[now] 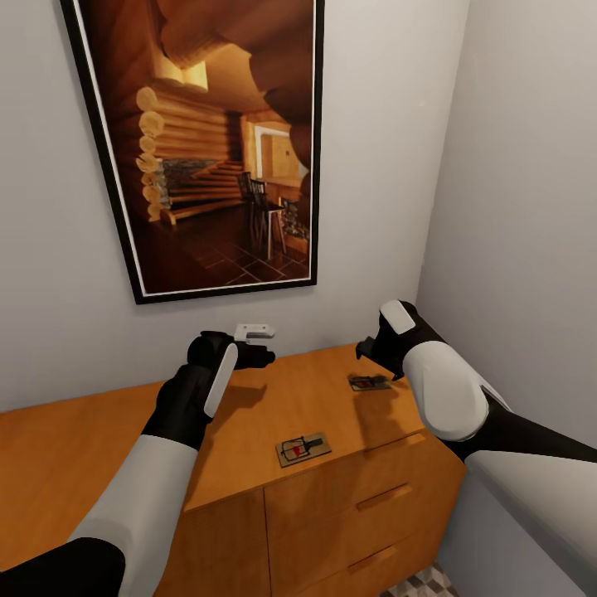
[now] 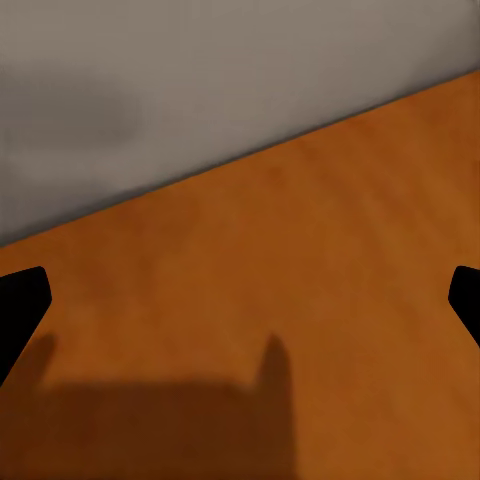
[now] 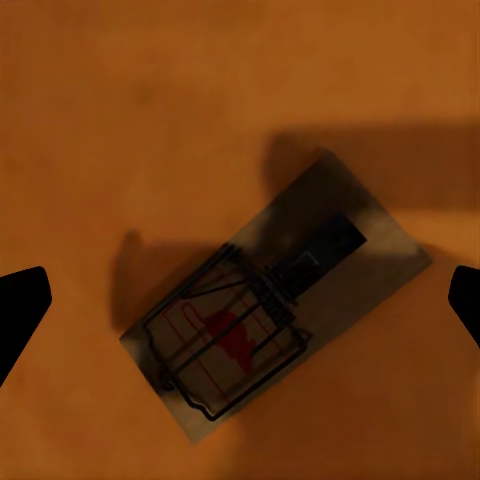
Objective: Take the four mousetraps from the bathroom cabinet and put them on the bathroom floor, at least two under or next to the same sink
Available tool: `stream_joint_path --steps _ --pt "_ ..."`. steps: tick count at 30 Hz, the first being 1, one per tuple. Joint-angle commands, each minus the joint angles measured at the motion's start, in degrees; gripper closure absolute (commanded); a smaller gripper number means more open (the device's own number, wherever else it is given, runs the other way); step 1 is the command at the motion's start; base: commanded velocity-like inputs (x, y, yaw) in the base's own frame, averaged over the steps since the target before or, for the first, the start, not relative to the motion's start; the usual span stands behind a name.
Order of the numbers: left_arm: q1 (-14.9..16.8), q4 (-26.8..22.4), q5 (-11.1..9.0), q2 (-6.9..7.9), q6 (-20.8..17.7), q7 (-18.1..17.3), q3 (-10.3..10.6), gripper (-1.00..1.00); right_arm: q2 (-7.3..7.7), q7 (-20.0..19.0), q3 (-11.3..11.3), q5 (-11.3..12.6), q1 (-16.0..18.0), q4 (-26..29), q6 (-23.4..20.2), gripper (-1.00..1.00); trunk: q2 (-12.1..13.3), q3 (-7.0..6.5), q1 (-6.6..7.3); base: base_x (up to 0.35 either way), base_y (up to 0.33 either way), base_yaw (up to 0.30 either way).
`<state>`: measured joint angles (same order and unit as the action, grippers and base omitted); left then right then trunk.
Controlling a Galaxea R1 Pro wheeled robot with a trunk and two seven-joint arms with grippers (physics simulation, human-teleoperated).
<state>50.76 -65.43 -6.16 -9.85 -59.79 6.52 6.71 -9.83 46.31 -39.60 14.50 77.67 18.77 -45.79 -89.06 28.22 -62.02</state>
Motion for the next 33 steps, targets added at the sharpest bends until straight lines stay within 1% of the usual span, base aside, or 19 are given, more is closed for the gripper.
stream_joint_path --steps 1,15,26,33 --pt "0.0 0.0 -0.6 0.01 -0.2 0.6 0.1 -1.00 -0.02 0.5 0.1 0.6 0.0 0.1 -0.1 -1.00 0.0 0.07 0.00 0.000 0.000 0.000" --pt "0.0 0.0 -0.6 0.01 -0.2 0.6 0.1 -1.00 -0.01 0.4 0.1 0.6 0.0 0.1 -0.1 -1.00 0.0 0.07 0.00 0.000 0.000 0.000" --pt "0.0 0.3 -0.6 0.01 -0.2 0.6 0.1 -1.00 -0.01 0.3 0.1 0.6 0.0 0.1 -0.1 -1.00 -4.4 2.04 -2.41 0.000 0.000 0.000" --pt "0.0 0.4 -0.6 0.01 -0.2 0.6 0.1 -1.00 -0.01 0.2 0.1 0.6 0.0 0.1 0.0 -1.00 -4.4 2.04 -2.41 0.000 0.000 0.000"
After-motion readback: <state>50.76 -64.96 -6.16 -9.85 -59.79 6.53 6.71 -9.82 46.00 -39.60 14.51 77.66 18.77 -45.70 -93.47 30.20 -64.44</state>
